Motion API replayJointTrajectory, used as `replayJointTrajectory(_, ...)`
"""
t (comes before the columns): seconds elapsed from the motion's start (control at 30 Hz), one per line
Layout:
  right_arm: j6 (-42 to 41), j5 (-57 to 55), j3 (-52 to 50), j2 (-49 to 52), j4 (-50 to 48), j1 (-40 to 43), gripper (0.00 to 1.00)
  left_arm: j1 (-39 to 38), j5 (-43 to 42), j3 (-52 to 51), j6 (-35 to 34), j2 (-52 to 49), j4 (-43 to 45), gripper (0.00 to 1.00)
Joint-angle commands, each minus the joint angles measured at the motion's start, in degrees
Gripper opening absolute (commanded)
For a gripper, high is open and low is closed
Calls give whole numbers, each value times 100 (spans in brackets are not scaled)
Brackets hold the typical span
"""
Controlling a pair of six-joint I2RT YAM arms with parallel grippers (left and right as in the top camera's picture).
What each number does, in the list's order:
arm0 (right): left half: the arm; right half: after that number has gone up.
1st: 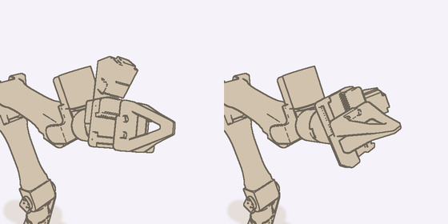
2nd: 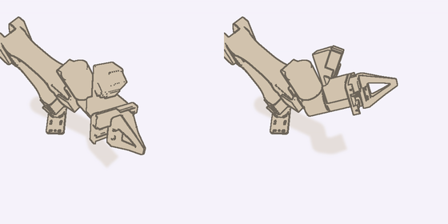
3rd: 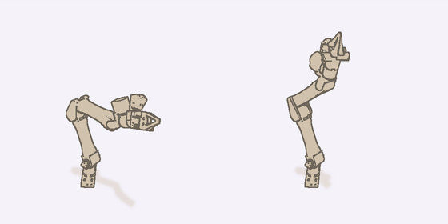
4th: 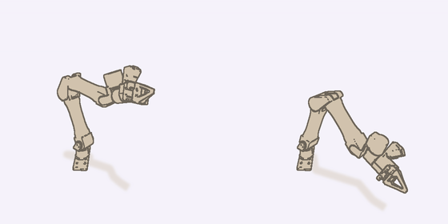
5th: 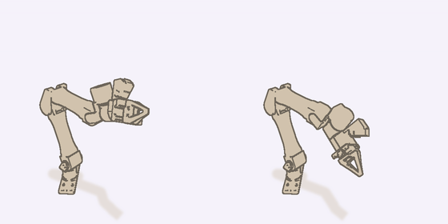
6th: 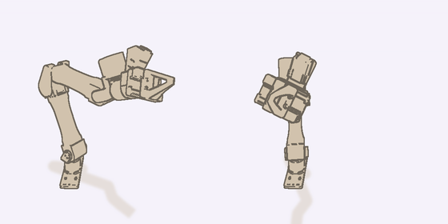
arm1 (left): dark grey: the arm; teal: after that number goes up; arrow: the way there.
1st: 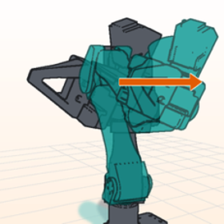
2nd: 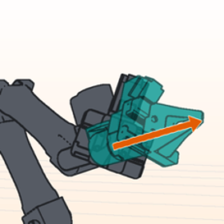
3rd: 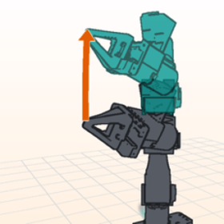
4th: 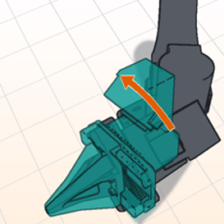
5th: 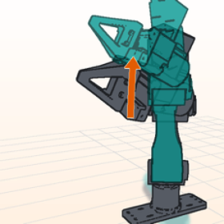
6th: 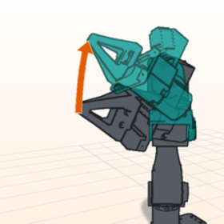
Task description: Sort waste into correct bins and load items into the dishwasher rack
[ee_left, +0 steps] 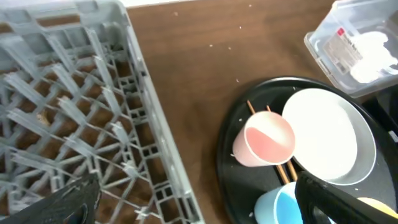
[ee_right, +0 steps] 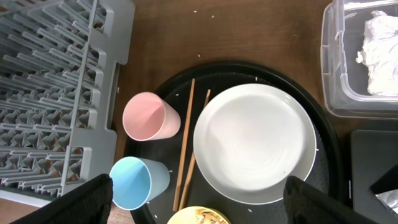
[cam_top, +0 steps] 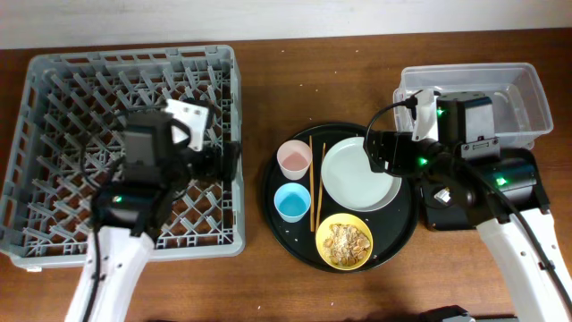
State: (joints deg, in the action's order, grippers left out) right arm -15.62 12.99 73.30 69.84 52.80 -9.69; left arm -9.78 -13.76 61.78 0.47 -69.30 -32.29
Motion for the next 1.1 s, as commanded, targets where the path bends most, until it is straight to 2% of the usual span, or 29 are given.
replayJointTrajectory(0.0, 35, -81, 92, 39, -11, -52, 89, -356, 562, 494, -525, -284, -142, 98)
replayJointTrajectory(0.07, 15, -127, 92, 37, -7, -37, 89, -616, 769, 990, -734, -568, -527, 98)
replayJointTrajectory(0.23, -136, -160, 98, 22, 153, 251, 95, -1139, 811, 2430, -730, -2002, -1797, 98)
replayJointTrajectory(0.4, -133, -162, 96, 28, 435, 494, 96, -1296, 804, 2474, -732, -2441, -1808, 98)
replayJointTrajectory(0.6, -133, -160, 96, 98, 424, 490, 96, -1624, 802, 2472, -732, -2551, -1397, 99)
replayJointTrajectory(0.9, -136, 358, 96, 669, 295, 483, 97, -1631, 802, 2472, -737, -2575, -1344, 99)
replayJointTrajectory(1.07, -136, 459, 96, 737, 223, 479, 96, -1637, 763, 2472, -1204, -2603, -1373, 99)
